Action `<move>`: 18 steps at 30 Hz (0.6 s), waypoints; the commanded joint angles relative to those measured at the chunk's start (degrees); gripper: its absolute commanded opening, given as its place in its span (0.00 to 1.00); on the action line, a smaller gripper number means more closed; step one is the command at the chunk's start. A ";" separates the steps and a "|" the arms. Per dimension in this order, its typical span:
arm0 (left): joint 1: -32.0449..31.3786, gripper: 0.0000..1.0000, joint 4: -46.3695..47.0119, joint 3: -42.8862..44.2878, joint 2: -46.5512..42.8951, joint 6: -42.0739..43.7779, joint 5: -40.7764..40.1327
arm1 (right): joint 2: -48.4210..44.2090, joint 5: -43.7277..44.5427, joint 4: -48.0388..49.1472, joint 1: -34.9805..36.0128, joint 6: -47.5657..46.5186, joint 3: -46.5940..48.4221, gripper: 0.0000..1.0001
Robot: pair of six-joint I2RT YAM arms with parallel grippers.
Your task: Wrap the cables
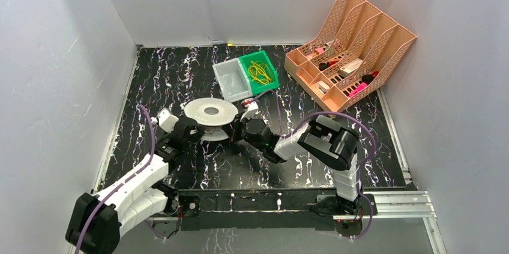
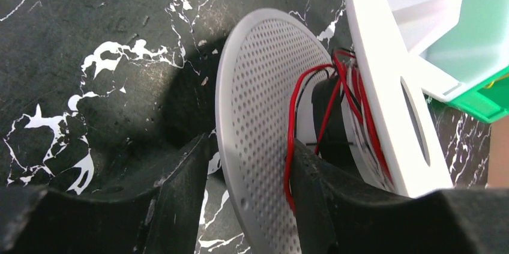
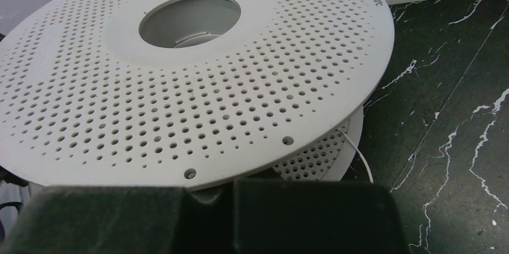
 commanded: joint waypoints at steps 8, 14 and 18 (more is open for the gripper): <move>-1.51 0.56 -8.55 -0.92 -3.89 2.03 10.22 | 5.29 -2.14 -4.08 2.54 1.27 3.09 0.00; -1.53 0.59 -8.53 -0.90 -6.20 2.40 11.45 | 6.21 -1.77 -4.34 3.29 0.85 3.42 0.00; -1.49 0.60 -9.22 -0.67 -8.13 2.97 12.50 | 6.73 -1.51 -4.34 3.47 0.85 3.55 0.00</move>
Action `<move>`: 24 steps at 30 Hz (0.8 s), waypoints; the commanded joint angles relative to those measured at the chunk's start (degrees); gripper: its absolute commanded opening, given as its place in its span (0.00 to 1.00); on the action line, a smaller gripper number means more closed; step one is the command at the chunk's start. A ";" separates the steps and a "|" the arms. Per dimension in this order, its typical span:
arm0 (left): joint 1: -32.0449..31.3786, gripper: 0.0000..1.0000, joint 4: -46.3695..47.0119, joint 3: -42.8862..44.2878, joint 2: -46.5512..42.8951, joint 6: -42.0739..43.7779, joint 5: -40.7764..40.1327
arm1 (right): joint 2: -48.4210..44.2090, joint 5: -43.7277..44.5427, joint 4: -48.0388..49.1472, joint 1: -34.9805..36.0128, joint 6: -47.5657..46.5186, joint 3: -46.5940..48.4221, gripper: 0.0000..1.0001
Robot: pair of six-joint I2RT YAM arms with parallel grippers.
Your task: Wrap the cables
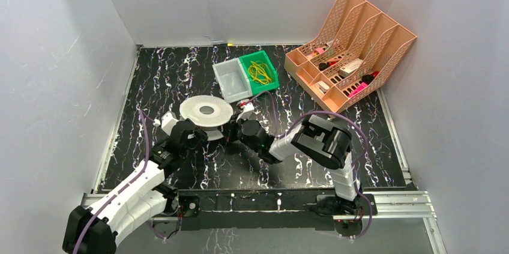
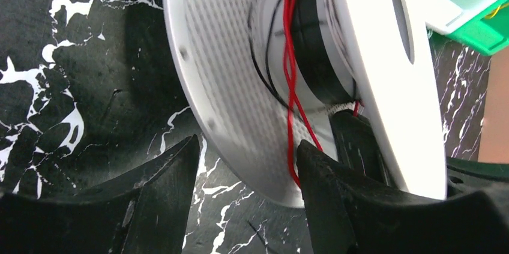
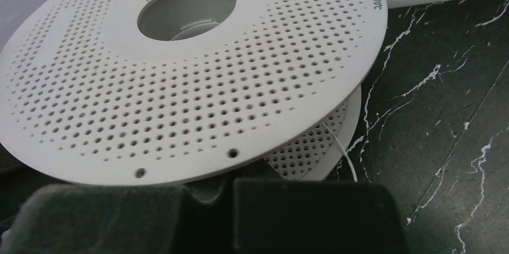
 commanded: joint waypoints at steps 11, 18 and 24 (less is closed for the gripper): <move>-0.71 0.67 -4.69 -0.03 -5.25 3.13 5.15 | 3.75 -3.21 -6.18 2.94 1.01 1.13 0.00; -0.64 0.69 -5.07 0.67 -6.04 3.35 5.46 | 3.33 -2.98 -6.17 3.08 1.01 1.20 0.00; -0.69 0.70 -6.86 3.33 -6.02 4.66 5.06 | 2.37 -2.65 -6.31 3.37 1.58 0.90 0.21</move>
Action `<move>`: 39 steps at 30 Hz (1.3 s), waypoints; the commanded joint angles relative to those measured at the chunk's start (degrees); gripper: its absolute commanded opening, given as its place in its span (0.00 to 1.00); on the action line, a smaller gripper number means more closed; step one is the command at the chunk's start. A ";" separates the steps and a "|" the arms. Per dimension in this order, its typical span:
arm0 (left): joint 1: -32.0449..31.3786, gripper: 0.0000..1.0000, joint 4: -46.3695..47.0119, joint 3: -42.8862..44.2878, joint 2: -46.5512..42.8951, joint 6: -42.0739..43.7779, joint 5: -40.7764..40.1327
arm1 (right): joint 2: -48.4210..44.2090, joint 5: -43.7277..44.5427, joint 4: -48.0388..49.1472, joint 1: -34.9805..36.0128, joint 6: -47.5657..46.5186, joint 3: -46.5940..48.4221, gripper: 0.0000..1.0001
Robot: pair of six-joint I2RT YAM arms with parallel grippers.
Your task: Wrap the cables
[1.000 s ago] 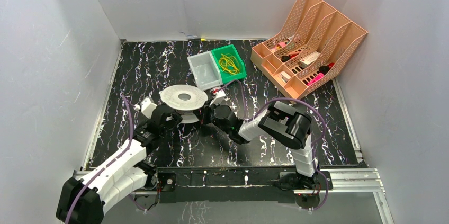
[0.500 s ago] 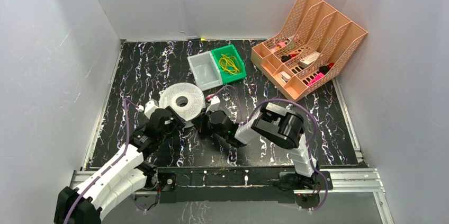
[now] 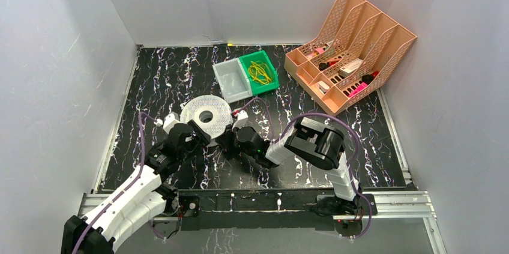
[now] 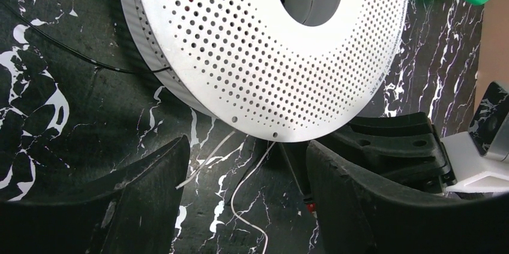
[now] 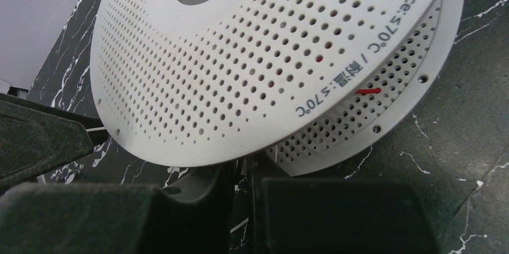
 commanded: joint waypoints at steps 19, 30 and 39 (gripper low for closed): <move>-0.05 0.73 -7.93 15.62 -2.28 7.24 -6.79 | -11.13 1.20 -7.54 2.22 2.07 -5.62 0.38; -0.01 0.80 -10.43 25.30 -2.02 18.21 -10.37 | -26.35 5.43 -19.46 2.18 -1.64 -10.18 0.45; -0.01 0.98 -10.63 32.73 -1.93 29.64 -11.15 | -38.92 12.74 -40.17 -1.46 -10.36 -7.04 0.48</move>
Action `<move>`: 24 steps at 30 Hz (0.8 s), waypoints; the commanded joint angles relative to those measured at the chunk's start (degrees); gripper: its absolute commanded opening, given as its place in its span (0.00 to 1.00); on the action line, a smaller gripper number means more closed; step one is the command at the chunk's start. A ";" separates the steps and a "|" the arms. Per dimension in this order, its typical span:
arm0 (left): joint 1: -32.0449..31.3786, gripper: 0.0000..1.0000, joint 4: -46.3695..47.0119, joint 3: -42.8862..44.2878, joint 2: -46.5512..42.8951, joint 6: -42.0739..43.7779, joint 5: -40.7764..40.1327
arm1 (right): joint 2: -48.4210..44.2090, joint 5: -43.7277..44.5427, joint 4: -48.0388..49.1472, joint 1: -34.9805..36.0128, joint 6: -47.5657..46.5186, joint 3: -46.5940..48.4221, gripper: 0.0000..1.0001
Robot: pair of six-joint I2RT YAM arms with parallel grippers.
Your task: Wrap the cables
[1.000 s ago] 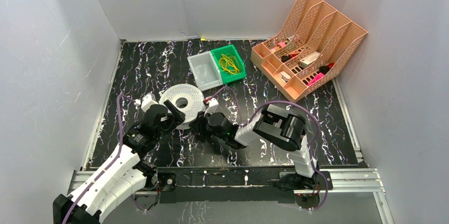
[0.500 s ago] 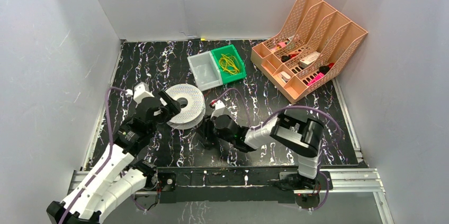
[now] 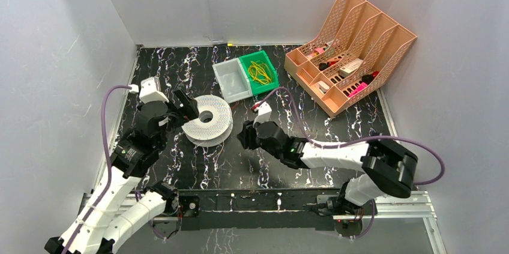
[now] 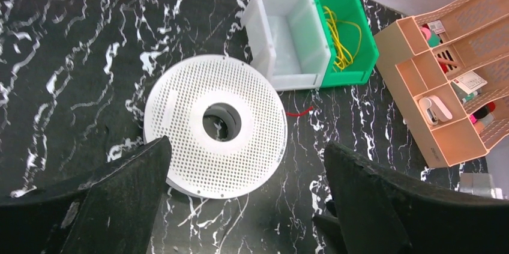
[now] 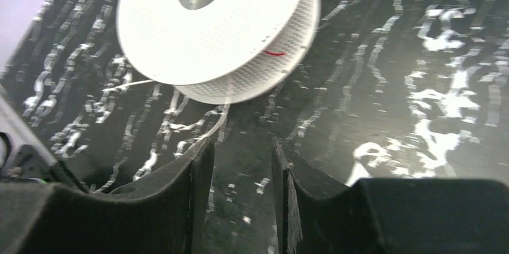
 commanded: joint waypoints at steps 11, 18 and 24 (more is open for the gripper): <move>-0.05 0.98 -3.64 9.32 0.74 14.80 5.41 | 2.74 -9.59 -31.00 -10.58 -14.05 19.13 0.29; -0.01 0.98 -7.20 11.83 0.85 15.38 7.30 | 16.16 -15.28 -32.39 -10.66 -12.91 28.19 0.00; -0.03 0.99 -10.26 12.28 0.19 16.04 7.85 | 26.28 -19.85 -31.95 -10.64 -10.82 35.18 0.00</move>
